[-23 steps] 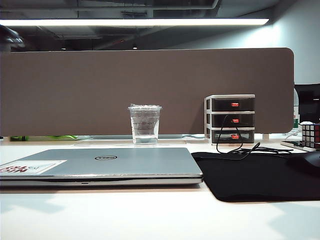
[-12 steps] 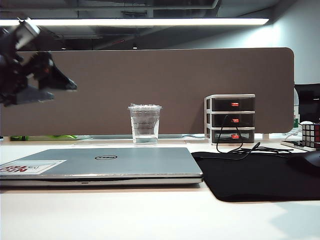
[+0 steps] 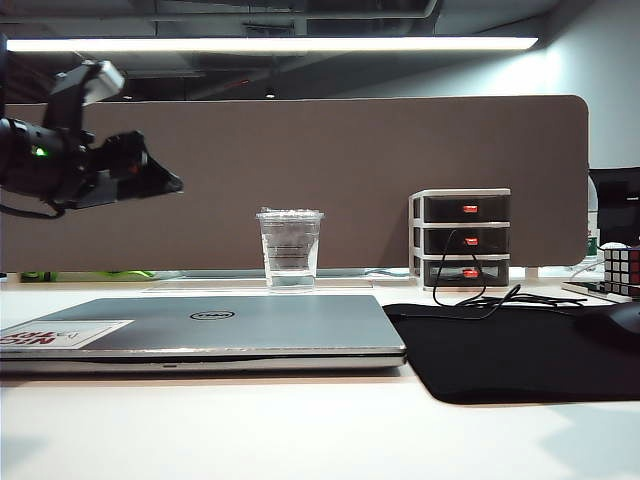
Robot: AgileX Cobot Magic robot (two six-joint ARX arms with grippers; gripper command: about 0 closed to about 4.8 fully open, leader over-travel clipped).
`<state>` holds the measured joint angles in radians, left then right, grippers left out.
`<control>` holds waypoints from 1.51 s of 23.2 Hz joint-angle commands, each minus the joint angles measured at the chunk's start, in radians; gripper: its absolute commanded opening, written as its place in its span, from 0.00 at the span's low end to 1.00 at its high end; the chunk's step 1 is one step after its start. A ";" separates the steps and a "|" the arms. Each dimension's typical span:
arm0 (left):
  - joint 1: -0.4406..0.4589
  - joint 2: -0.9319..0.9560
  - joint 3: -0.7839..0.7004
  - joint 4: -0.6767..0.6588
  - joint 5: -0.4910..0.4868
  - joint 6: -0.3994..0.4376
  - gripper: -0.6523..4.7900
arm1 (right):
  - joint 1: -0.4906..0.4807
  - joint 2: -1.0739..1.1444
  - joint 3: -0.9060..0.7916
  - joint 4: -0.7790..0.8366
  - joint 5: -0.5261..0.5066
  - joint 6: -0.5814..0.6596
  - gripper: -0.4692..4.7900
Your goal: Pick up the coffee cup and place it on the right side of the laptop.
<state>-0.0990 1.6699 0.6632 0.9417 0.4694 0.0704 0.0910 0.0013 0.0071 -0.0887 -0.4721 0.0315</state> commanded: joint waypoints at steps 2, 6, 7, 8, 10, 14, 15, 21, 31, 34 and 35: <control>0.001 0.072 0.042 0.153 0.146 0.160 0.88 | 0.002 -0.002 -0.005 0.010 -0.001 0.002 0.09; 0.002 0.204 0.172 0.114 0.169 0.128 1.00 | 0.005 -0.002 -0.005 0.010 0.002 0.002 0.09; 0.002 0.254 0.222 0.114 0.209 0.127 1.00 | 0.005 -0.002 -0.005 0.010 0.002 0.002 0.09; 0.001 0.283 0.250 0.114 0.227 0.127 1.00 | 0.005 -0.002 -0.005 0.010 0.002 0.002 0.09; 0.001 0.353 0.323 0.114 0.273 0.127 1.00 | 0.005 -0.002 -0.005 0.010 0.002 0.002 0.09; 0.002 0.448 0.441 0.082 0.325 0.112 1.00 | 0.005 -0.002 -0.005 0.010 0.002 0.002 0.09; 0.002 0.460 0.460 0.071 0.336 0.113 1.00 | 0.005 -0.002 -0.005 0.010 0.002 0.002 0.09; 0.002 0.533 0.577 0.058 0.359 0.120 1.00 | 0.005 -0.002 -0.005 0.010 0.002 0.001 0.09; 0.002 0.719 0.880 -0.124 0.587 0.115 1.00 | 0.006 -0.002 -0.005 0.010 -0.002 0.000 0.09; 0.002 0.740 0.920 -0.164 0.587 0.114 1.00 | 0.005 -0.002 -0.005 0.009 -0.002 -0.002 0.09; 0.002 0.748 0.932 -0.174 0.594 0.114 1.00 | 0.006 -0.002 -0.005 0.009 -0.002 -0.003 0.09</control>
<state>-0.0994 2.4138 1.5764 0.7803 1.0473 0.1860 0.0959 0.0013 0.0074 -0.0891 -0.4721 0.0307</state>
